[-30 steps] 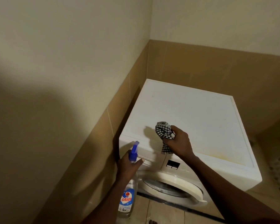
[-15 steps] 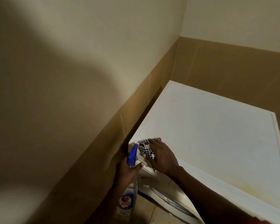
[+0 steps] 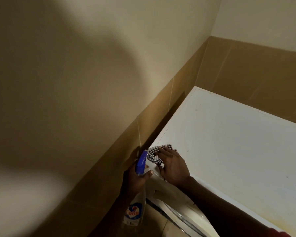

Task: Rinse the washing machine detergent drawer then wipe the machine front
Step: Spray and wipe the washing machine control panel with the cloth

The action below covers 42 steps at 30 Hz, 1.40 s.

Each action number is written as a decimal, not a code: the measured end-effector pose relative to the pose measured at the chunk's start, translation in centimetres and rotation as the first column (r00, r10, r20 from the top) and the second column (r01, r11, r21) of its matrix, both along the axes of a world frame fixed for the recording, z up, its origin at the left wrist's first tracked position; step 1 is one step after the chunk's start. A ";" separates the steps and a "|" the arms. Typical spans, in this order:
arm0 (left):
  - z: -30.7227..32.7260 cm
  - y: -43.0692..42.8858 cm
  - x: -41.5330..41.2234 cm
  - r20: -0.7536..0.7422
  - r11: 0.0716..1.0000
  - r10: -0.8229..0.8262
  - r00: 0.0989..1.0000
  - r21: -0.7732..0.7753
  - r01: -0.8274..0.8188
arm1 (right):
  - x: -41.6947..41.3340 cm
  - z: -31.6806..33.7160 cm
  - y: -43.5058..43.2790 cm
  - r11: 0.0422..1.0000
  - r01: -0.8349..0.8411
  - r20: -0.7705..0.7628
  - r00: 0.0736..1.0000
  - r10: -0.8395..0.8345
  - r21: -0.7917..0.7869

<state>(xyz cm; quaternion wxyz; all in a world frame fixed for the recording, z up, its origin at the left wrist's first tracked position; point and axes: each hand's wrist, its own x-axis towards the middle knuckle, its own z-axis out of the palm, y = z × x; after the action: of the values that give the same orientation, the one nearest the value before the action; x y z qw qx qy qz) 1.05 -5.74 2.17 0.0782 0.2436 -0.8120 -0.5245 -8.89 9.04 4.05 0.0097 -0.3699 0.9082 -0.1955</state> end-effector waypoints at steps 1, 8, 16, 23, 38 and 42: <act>0.1 0.0 -0.1 -0.020 1.000 0.001 1.000 -0.028 -0.001 | -0.4 0.3 -0.8 1.000 -0.001 -0.002 1.000 0.001 0.003; 0.0 -1.0 0.0 -0.071 0.995 -0.019 0.997 -0.096 0.012 | 1.9 0.2 0.1 0.999 0.004 -0.062 0.998 -0.007 -0.052; 0.3 -1.4 0.4 -0.081 0.992 0.004 0.997 -0.124 -0.014 | -0.3 0.7 -4.1 1.000 -0.029 -0.024 0.999 0.029 -0.004; 0.1 -2.1 0.7 -0.072 0.984 -0.082 0.994 -0.161 0.070 | 3.1 -1.6 -1.3 0.996 -0.085 -0.029 0.996 0.086 0.031; -1.5 1.4 0.3 0.228 0.975 -0.202 0.953 0.138 0.173 | -0.3 4.9 8.7 0.631 0.679 0.288 0.732 -0.617 -0.374; -1.3 3.0 0.6 0.201 0.951 -0.283 0.938 0.184 0.248 | 0.6 5.0 10.0 0.587 0.723 0.313 0.689 -0.654 -0.363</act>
<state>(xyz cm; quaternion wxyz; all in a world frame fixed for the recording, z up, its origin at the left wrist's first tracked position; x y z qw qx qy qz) 1.63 -2.72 0.85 -0.1052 0.1945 -0.7975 -0.5613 -8.29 19.07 9.03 -0.0886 0.0358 0.9029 -0.4190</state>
